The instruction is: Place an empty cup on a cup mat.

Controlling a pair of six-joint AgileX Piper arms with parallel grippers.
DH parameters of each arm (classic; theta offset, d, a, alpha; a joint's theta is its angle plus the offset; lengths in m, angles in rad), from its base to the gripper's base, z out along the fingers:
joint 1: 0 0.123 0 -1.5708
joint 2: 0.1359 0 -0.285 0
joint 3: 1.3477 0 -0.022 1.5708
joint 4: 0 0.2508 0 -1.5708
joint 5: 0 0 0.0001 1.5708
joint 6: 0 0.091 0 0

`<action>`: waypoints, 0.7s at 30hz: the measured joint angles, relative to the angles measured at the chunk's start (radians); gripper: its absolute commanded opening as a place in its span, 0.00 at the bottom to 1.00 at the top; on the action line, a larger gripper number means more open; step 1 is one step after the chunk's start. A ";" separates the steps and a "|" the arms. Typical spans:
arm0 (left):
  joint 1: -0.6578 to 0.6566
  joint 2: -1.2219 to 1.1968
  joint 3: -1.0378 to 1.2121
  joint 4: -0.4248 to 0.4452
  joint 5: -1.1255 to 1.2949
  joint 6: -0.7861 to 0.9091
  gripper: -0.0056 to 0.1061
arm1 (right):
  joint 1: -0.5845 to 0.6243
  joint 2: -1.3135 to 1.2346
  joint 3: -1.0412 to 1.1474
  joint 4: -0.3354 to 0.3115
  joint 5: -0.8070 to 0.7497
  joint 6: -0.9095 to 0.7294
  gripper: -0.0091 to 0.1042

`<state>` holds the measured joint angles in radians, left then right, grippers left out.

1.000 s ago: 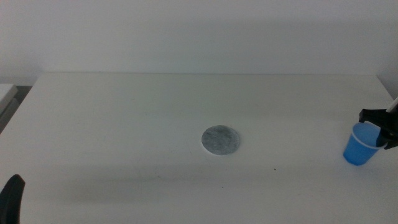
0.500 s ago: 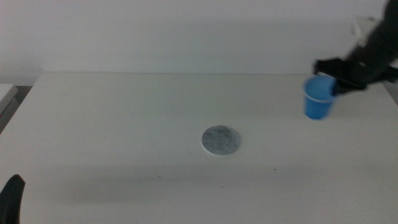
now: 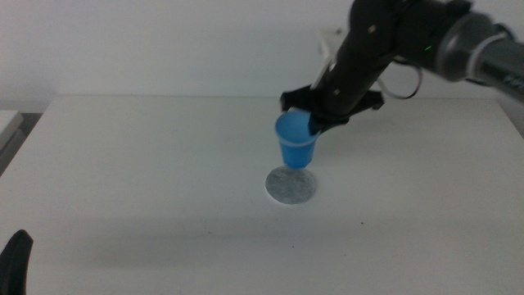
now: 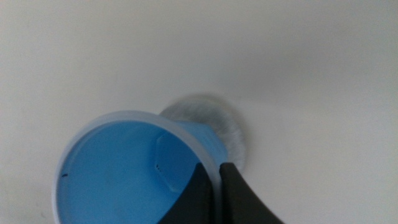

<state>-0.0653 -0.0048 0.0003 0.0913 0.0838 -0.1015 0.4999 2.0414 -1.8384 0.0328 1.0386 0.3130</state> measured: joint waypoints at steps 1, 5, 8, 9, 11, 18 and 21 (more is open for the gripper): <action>0.000 0.000 0.000 0.000 0.000 0.000 0.89 | 0.009 0.013 0.000 0.000 0.002 0.000 0.06; 0.000 0.000 0.000 0.000 0.000 0.000 0.89 | 0.034 0.050 0.000 0.004 0.012 0.000 0.06; 0.000 0.000 0.000 0.000 0.000 0.000 0.89 | 0.038 0.073 0.000 0.008 0.012 0.000 0.06; 0.000 0.000 0.000 0.000 0.000 0.000 0.89 | 0.038 0.078 0.000 0.008 0.012 0.000 0.06; 0.000 0.000 0.000 0.000 0.000 0.000 0.89 | 0.038 0.091 0.000 0.000 0.008 0.000 0.06; 0.000 0.000 0.000 0.000 0.000 0.000 0.89 | 0.038 0.117 0.000 -0.042 -0.032 0.019 0.06; 0.000 0.000 0.000 0.000 0.000 0.000 0.89 | 0.038 0.119 0.000 -0.048 -0.034 0.024 0.06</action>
<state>-0.0653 -0.0048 0.0003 0.0913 0.0838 -0.1015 0.5380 2.1603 -1.8382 -0.0155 1.0043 0.3372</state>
